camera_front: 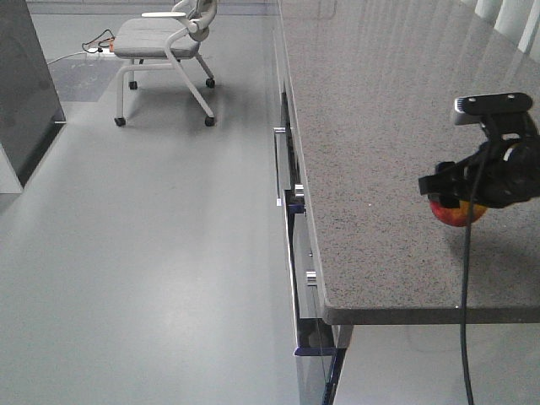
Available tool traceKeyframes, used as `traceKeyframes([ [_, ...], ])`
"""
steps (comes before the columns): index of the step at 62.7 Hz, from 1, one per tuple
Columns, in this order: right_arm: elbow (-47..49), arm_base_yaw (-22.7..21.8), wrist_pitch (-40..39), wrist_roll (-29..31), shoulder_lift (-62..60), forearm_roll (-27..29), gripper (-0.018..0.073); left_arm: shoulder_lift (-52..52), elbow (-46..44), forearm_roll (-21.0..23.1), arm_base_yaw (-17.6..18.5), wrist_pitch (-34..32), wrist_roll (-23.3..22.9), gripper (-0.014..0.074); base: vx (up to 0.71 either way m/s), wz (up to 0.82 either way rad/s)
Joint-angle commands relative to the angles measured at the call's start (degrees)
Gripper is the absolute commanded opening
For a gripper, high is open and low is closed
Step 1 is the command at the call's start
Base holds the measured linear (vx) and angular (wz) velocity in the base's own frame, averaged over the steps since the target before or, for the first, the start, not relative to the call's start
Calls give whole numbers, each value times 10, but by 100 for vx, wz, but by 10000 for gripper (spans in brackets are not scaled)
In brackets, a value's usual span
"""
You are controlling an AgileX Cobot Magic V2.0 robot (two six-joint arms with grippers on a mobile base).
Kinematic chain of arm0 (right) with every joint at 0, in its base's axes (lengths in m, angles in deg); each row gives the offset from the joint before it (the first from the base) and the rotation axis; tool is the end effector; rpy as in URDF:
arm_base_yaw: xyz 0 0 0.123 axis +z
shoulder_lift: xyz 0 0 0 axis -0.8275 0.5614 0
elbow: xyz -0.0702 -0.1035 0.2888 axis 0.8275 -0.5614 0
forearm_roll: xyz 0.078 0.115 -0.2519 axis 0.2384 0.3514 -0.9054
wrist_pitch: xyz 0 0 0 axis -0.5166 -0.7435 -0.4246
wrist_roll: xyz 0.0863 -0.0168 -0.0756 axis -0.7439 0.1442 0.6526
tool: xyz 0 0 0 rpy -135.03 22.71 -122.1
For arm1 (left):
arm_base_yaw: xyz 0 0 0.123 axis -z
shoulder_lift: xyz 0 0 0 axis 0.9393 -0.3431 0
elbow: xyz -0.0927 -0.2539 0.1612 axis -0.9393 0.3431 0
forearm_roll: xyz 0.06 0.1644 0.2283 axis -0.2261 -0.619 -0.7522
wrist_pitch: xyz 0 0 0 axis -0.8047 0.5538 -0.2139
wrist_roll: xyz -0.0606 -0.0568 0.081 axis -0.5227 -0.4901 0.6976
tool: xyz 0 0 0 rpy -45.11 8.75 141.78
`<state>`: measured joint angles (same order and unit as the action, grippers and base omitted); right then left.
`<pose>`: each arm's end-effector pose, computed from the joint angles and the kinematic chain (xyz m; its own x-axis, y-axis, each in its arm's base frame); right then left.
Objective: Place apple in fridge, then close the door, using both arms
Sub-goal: 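Lower the right gripper over the red-yellow apple and close on it, then lift the apple off the countertop with the right gripper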
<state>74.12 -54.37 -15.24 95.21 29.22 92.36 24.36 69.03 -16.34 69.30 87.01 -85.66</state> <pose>0.3841 0.0128 0.2684 -0.7441 -0.1252 -0.6562 -0.1217 0.9913 -0.0512 0.0882 0.0007 0.2000 0.0211 -0.0584 -0.9981 -0.0076 0.9983 -0.0586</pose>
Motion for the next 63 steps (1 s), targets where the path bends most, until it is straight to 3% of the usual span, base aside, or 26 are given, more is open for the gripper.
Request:
traceKeyframes([
  [1, -29, -1, -48, 23, -79, 13, 356, 9, 12, 2, -2, -42, -2, -6, 0, 0],
  [21, -145, 0, -17, 102, -260, 81, 356, 9, 12, 2, -2, -42, -2, -6, 0, 0],
  [31, -183, 36, 11, 140, -348, 112, 356, 9, 12, 2, -2, -42, -2, -6, 0, 0],
  [47, -224, 112, 77, 141, -492, 132, 356, 9, 12, 2, -2, -42, -2, -6, 0, 0],
  [63, -237, 129, 162, 141, -617, 185, 356, 9, 12, 2, -2, -42, -2, -6, 0, 0],
])
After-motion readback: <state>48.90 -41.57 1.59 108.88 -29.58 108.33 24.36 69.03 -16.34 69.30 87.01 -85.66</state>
